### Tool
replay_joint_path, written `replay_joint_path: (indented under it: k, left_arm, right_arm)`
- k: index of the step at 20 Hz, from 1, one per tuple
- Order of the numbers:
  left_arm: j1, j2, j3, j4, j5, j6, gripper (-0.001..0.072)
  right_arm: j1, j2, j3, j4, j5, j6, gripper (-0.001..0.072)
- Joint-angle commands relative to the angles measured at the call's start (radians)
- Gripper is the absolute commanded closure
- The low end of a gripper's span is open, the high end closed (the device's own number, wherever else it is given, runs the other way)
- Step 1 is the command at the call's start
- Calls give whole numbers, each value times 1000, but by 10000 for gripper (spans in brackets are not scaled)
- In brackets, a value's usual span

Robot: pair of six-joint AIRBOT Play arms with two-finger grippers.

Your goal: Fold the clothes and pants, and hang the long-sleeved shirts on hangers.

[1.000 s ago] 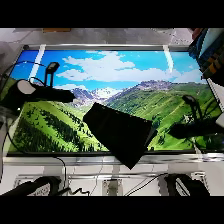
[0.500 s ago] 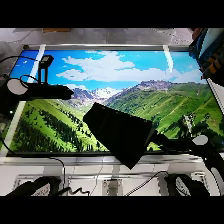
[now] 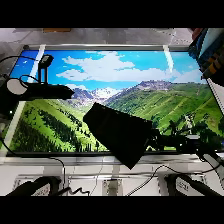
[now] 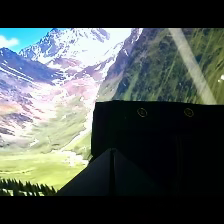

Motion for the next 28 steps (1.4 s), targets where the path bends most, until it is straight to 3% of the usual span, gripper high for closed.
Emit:
replay_joint_path:
  k: [1, 8, 10, 11, 12, 13, 14, 21, 28]
  left_arm:
    - [0, -1, 1, 0, 0, 0, 701]
    - [0, -16, 0, 0, 0, 0, 701]
    - [0, -16, 0, 0, 0, 0, 701]
    - [0, -16, 0, 0, 0, 0, 701]
    - [0, -16, 0, 0, 0, 0, 701]
    - [0, -16, 0, 0, 0, 0, 701]
    - [0, -16, 0, 0, 0, 0, 701]
    - [0, -16, 1, 0, 0, 0, 701]
    - [0, -16, 0, 0, 0, 0, 701]
  right_arm:
    - [0, -66, 0, 87, -29, -69, 94]
    - [188, -71, 16, 164, -170, -76, 101]
    - [256, -71, 68, 127, -208, -76, 117]
    - [275, -71, 97, 119, -220, -76, 213]
    - [288, -71, 129, 119, -227, -76, 410]
    - [293, -71, 161, 117, -229, -77, 666]
    - [293, -69, 200, 110, -229, -77, 703]
    - [202, -68, 578, -68, -234, -33, 704]
    - [-256, -68, 809, -283, -155, 179, 703]
